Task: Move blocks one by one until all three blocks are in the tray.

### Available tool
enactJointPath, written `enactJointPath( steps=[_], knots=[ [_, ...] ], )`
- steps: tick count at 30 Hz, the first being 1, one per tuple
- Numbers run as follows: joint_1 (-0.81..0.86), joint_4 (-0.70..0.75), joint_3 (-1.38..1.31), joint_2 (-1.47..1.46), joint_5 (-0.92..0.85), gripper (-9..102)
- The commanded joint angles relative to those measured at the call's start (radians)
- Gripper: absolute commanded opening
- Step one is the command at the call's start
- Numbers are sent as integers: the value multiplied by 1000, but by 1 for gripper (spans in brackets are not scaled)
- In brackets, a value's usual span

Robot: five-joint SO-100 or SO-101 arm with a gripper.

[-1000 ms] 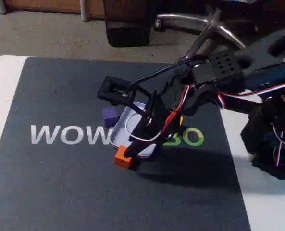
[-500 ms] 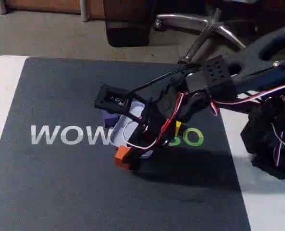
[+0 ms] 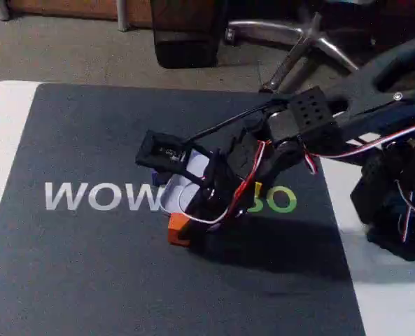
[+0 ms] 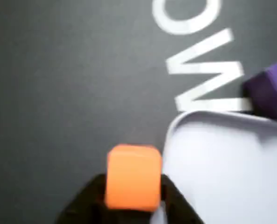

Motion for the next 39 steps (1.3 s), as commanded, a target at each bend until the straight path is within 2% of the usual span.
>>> enactJointPath(
  steps=[1, 11, 18, 24, 32, 39],
  knots=[
    [-6, -8, -11, 12, 2, 0],
    [0, -8, 34, 135, 17, -5],
    [-8, 3, 152, 388, 41, -8],
    [55, 3, 321, 604, 8, -7],
    [192, -5, 275, 489, -18, -7],
    [209, -31, 250, 446, -23, -3]
  ],
)
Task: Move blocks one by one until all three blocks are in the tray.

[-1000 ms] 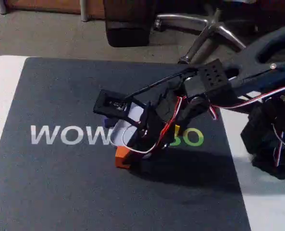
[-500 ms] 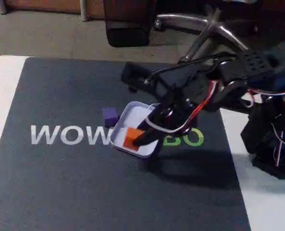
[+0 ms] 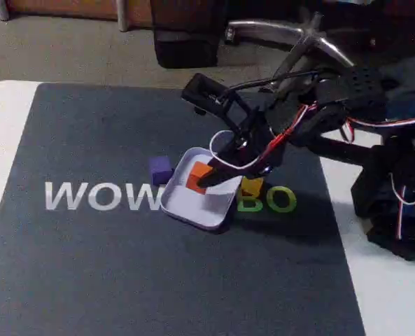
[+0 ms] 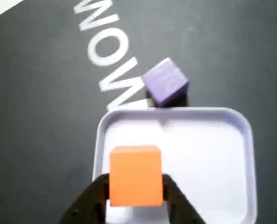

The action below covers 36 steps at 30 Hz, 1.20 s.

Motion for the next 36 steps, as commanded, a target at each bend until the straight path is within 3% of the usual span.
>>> enactJointPath(
  steps=[1, 9, 27, 36],
  knots=[
    [5, -14, -57, 0, -9, -2],
    [15, -12, -60, -26, -143, 9],
    [38, 14, -74, 28, -272, 15],
    [55, 230, -304, -63, -345, 16]
  ],
)
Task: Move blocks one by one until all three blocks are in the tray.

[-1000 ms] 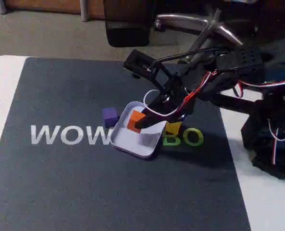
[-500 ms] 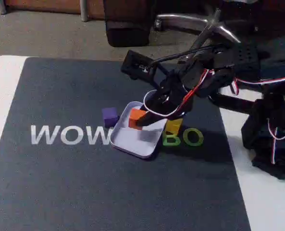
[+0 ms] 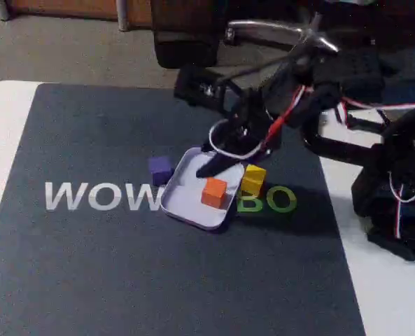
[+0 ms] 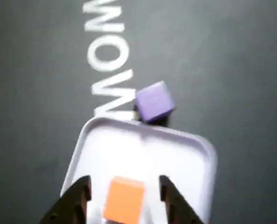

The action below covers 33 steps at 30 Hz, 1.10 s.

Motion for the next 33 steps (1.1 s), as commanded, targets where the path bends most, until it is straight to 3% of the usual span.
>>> enactJointPath(
  steps=[1, 7, 17, 33],
  knots=[
    [-3, 87, -176, -52, -9, 16],
    [8, 218, -446, -261, -8, 16],
    [78, 207, -666, -563, -150, 16],
    [75, 207, -767, -713, -279, 17]
  ],
)
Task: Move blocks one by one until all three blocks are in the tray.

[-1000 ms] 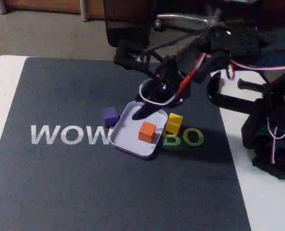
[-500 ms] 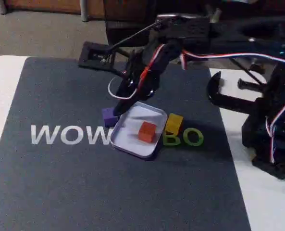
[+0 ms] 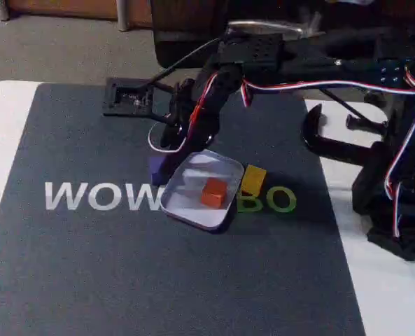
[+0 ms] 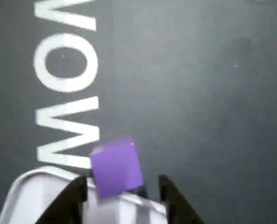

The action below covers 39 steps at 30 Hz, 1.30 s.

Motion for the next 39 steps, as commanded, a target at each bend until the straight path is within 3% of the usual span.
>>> enactJointPath(
  steps=[1, 15, 19, 22, 39],
  knots=[
    [0, -8, -49, 0, -28, 18],
    [-17, -9, -146, -120, -21, 16],
    [-25, -9, -189, -150, 2, 4],
    [-28, -9, -190, -150, 8, 1],
    [-49, -5, -49, 107, 175, -4]
  ],
)
